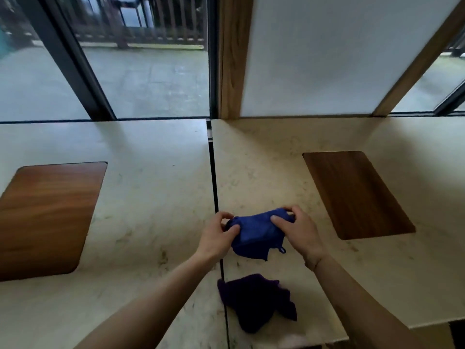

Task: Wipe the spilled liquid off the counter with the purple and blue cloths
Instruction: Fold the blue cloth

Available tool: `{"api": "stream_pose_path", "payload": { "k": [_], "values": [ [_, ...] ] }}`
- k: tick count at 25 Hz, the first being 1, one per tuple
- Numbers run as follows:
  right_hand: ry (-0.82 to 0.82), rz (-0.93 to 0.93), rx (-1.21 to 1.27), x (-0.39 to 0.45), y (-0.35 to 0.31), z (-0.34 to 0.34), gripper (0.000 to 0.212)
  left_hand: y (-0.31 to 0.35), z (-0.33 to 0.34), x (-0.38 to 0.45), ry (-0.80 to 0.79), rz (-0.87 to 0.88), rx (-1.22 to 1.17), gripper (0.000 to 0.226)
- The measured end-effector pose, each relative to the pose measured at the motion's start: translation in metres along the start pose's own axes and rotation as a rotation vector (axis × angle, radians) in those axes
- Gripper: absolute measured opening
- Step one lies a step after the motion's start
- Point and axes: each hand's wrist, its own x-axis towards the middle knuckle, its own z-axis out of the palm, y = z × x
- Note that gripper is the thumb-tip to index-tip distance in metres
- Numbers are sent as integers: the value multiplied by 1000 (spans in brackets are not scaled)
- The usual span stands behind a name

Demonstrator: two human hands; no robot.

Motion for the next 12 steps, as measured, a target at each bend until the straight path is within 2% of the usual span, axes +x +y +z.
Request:
{"api": "stream_pose_path", "payload": {
  "k": [4,9,12],
  "values": [
    [-65,61,-84,30,22,25,23,-22,4,11,39,-159,45,20],
    [-112,88,-129,57,50,41,22,-36,13,24,83,-183,147,32],
    [-136,32,-213,61,64,46,23,-41,16,25,106,-153,241,37]
  ]
}}
